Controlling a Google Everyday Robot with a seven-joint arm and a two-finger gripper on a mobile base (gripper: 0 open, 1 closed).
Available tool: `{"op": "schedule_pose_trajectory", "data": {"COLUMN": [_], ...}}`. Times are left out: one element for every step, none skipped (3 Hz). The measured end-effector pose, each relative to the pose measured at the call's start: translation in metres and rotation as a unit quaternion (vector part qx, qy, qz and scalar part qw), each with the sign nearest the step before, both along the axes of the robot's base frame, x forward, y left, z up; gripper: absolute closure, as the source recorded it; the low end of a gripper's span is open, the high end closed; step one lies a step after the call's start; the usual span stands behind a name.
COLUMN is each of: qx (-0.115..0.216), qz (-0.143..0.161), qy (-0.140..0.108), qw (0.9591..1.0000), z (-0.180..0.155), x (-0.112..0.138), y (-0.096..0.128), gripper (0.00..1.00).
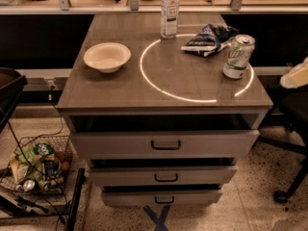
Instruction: Place 7up can into paper bowl
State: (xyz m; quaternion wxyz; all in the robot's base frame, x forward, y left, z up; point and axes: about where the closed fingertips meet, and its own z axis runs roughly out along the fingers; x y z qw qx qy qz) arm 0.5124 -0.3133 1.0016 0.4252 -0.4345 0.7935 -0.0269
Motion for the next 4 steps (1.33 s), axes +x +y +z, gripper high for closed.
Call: {"op": "schedule_pose_trajectory", "data": {"qx": [0.098,0.181,0.187,0.194], "qz": [-0.042,-0.065,-0.063,-0.058], "qy": [-0.053,-0.06,-0.057,-0.062], "qw": [0.9929,0.9794,0.9787,0.9773], "z": [-0.002,-0.02,-0.023,-0.029], "x": [0.037,0.057,0.059,0.06], "y": [-0.028,-0.045,-0.042,-0.039], "gripper": [0.0,0.0,0.0,0.0]}}
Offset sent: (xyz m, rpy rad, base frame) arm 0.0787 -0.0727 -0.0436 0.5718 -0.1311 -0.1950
